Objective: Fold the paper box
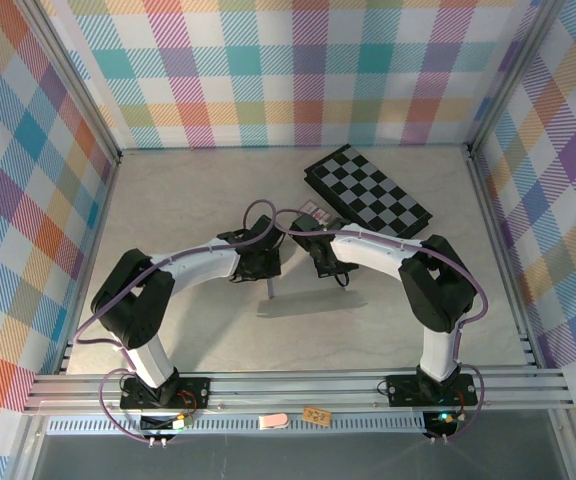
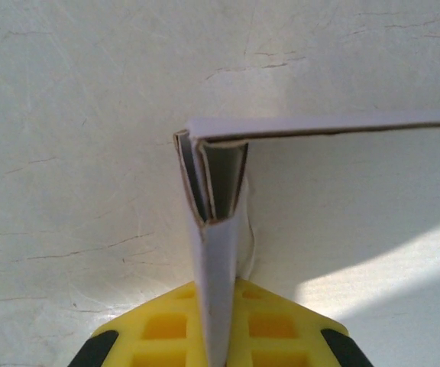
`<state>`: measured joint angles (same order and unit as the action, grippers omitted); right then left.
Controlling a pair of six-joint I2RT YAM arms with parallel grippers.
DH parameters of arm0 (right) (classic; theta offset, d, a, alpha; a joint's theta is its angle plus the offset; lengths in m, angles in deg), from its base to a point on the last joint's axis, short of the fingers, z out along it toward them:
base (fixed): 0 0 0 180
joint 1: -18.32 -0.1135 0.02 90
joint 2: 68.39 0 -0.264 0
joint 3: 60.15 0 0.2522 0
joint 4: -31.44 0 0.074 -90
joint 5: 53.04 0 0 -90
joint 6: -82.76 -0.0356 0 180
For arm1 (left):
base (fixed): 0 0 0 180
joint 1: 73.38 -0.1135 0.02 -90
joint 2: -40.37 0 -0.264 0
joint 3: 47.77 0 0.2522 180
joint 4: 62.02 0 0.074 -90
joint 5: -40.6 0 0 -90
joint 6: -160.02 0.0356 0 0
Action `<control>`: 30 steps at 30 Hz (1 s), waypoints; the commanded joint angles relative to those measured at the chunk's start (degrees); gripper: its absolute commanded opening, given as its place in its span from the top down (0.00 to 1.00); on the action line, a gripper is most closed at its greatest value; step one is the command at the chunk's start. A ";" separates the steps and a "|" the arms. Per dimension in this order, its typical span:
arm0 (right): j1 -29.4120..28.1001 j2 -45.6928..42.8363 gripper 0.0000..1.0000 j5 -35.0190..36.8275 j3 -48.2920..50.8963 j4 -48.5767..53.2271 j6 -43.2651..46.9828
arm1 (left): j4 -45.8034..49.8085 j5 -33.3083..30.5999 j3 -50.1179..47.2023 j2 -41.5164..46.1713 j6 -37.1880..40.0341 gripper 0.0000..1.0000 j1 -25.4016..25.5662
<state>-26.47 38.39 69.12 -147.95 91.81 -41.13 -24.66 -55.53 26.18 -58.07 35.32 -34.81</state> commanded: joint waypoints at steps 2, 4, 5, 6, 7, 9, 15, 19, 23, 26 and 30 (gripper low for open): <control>-0.16 0.20 1.00 1.76 -0.93 2.03 -0.64 | 10.36 -9.80 -0.62 -0.84 -0.09 1.00 0.61; -0.12 0.34 1.00 1.85 -1.15 2.18 -0.78 | 13.23 -12.12 0.40 -2.39 -0.28 1.00 0.93; -0.12 0.35 1.00 1.93 -1.21 2.22 -0.79 | 14.59 -13.22 0.88 -3.18 -0.34 1.00 1.13; -0.21 0.42 1.00 1.94 -1.28 2.28 -0.83 | 15.28 -14.19 0.86 -3.66 -0.41 0.97 1.46; -0.28 0.45 1.00 1.98 -1.38 2.38 -0.83 | 15.47 -14.59 0.54 -3.87 -0.53 0.92 1.60; -0.35 0.53 1.00 2.09 -1.47 2.43 -0.83 | 15.09 -14.57 -0.26 -4.12 -1.06 0.87 1.69; -0.47 0.51 1.00 2.20 -1.37 2.64 -1.07 | 15.22 -15.11 -0.24 -5.51 -0.71 0.92 1.83; -0.56 0.54 1.00 2.38 -1.72 2.65 -1.02 | 16.18 -16.45 -0.16 -5.98 -0.49 1.00 2.44; -0.77 0.72 1.00 2.47 -1.98 2.78 -1.15 | 19.22 -21.37 1.43 -7.28 -0.36 1.00 4.75; -1.03 0.88 1.00 2.80 -2.41 3.12 -1.43 | 20.78 -24.27 2.31 -8.42 -0.10 1.00 6.41; -1.44 1.06 1.00 3.08 -2.60 3.44 -1.60 | 20.99 -23.93 2.48 -8.08 -0.37 0.97 6.83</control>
<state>-25.84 38.46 65.08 -149.28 90.95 -41.11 -15.35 -73.37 30.39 -62.07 33.57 -28.01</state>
